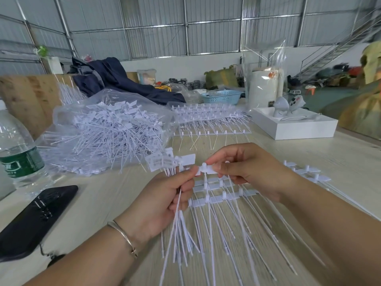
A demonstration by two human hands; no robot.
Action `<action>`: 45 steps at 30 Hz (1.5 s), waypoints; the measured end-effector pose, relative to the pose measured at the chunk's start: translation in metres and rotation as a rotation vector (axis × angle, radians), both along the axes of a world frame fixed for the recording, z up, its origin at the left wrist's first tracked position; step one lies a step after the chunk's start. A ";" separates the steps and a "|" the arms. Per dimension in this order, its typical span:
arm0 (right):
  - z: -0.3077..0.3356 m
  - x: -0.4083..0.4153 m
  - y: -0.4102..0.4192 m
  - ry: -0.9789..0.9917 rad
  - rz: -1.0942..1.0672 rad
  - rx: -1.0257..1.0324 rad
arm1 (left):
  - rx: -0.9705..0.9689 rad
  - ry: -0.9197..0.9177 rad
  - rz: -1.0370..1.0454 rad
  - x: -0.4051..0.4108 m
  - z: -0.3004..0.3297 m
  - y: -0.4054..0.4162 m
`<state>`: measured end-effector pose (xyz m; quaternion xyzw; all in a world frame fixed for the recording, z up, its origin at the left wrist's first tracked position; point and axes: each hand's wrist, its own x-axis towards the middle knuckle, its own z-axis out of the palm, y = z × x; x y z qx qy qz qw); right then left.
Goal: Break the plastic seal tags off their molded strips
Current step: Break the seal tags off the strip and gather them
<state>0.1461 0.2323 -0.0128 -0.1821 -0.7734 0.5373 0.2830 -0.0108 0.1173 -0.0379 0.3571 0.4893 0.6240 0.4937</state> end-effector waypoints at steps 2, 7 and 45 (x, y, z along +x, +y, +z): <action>0.003 0.002 0.002 -0.007 0.026 -0.002 | -0.012 0.010 -0.029 0.001 0.001 0.000; 0.012 0.011 0.008 -0.069 0.183 -0.100 | -0.071 0.054 -0.233 0.002 0.007 -0.004; 0.003 0.003 0.008 0.115 0.138 -0.153 | 0.098 -0.182 -0.096 -0.001 0.001 -0.002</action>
